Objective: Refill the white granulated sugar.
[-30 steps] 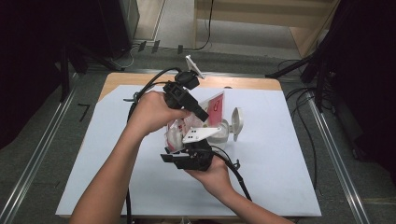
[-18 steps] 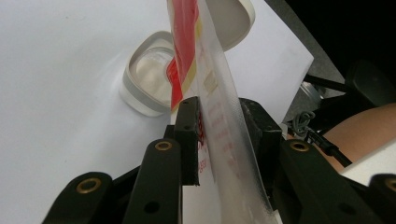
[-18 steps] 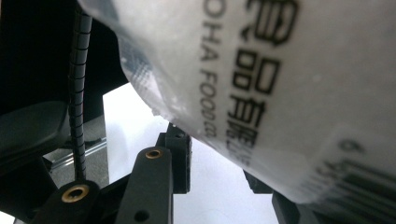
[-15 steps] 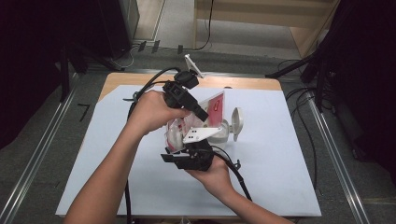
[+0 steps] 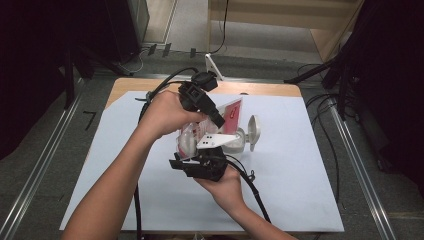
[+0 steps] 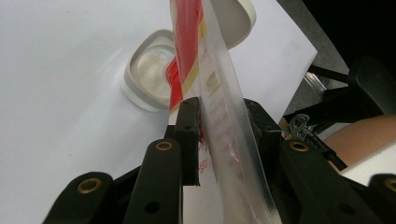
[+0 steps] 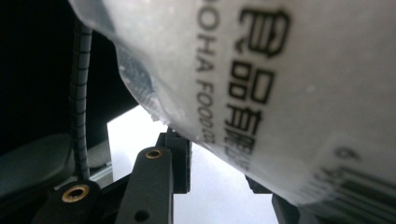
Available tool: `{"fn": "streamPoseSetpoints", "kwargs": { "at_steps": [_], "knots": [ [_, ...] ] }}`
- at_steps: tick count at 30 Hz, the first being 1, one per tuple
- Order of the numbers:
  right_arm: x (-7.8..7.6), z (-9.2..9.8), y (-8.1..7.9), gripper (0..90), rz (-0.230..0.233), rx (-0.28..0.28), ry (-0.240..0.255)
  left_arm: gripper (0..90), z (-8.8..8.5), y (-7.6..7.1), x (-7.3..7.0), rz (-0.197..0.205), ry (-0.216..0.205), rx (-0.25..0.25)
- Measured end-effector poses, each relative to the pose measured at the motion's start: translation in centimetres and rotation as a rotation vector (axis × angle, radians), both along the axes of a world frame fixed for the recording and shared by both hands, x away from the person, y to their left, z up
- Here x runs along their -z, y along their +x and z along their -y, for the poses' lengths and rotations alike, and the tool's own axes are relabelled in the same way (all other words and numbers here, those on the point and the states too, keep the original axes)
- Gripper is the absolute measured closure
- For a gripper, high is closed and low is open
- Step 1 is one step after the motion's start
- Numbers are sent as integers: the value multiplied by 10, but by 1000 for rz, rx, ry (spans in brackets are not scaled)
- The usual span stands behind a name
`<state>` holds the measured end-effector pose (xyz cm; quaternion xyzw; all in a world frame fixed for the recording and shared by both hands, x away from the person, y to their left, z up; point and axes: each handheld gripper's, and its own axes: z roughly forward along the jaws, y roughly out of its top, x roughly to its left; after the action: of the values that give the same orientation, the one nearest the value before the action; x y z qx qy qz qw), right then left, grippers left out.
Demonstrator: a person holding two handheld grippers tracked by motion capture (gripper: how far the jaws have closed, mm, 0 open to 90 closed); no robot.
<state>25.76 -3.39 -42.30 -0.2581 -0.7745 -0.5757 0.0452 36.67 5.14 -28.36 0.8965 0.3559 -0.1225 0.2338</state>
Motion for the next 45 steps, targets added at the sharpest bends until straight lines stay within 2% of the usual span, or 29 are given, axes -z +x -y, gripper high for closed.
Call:
{"fn": "streamPoseSetpoints", "kwargs": {
  "at_steps": [7, 13, 21, 36, 40, 45],
  "knots": [
    [1, -3, -2, 682, -13, 17, 25, 711, 0, 1, 1, -11, -4, 2],
    [2, -3, -2, 685, -23, 26, 42, 708, 2, -1, -1, 10, 2, 8],
    [2, -2, -1, 687, -24, 30, 55, 701, 5, -1, -3, 18, 16, 20],
    [1, -1, -1, 675, -7, 41, 42, 703, 7, 0, -4, 24, 20, 26],
    [1, -2, -2, 678, 16, 33, 25, 704, 8, 0, -4, 23, 18, 23],
    [0, -2, -3, 723, 23, 31, 19, 703, 8, -1, -4, 21, 15, 23]
  ]
}}
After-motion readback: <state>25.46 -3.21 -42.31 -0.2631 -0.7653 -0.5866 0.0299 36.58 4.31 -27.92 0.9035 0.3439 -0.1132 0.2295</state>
